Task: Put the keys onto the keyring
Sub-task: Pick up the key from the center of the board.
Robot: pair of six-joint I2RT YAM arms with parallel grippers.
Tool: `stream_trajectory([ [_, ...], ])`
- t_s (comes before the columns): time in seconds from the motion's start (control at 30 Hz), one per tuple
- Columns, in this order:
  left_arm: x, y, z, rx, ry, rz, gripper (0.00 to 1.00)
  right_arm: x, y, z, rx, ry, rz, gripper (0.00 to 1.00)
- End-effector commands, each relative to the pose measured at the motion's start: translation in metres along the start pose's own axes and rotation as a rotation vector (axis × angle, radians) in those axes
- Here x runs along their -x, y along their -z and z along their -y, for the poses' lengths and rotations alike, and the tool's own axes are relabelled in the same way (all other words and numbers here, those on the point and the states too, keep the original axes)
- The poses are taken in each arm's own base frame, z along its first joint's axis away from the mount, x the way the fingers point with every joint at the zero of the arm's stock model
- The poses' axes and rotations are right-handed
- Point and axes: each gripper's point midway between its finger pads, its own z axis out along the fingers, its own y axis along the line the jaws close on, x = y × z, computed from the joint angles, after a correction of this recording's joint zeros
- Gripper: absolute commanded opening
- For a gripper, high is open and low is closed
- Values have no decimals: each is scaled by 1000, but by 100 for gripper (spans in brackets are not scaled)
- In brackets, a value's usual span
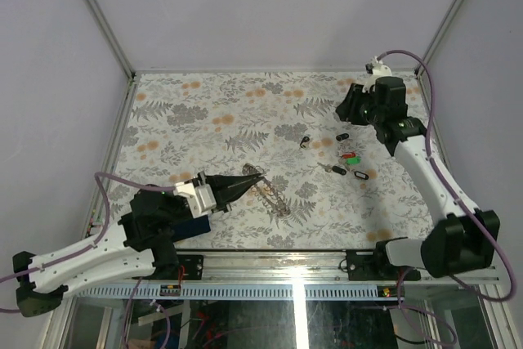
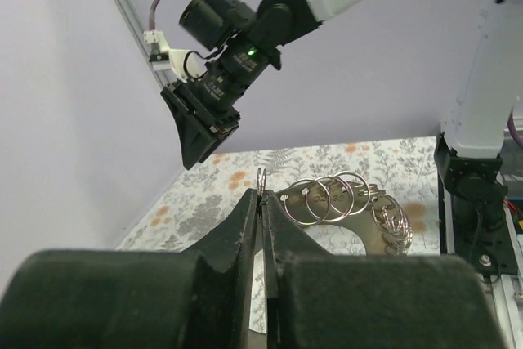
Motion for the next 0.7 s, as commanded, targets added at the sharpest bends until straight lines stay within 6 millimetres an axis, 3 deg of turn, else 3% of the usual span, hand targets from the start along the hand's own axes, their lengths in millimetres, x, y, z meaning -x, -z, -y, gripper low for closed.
stream_trajectory([
  [0.0, 13, -9, 8, -88, 38, 48, 0, -33, -34, 75, -229, -52, -102, 48],
  [0.13, 7, -14, 10, -106, 42, 23, 0, -65, -65, 112, -284, -30, -236, 49],
  [0.23, 4, -16, 10, -110, 45, 3, 0, -88, -85, 128, -288, -7, -350, 50],
  [0.43, -2, -15, 7, -98, 46, -17, 0, -110, -114, 136, -213, -3, -448, 49],
  [0.67, -5, -18, 7, -104, 45, -22, 0, -119, -126, 146, -203, 23, -485, 48],
])
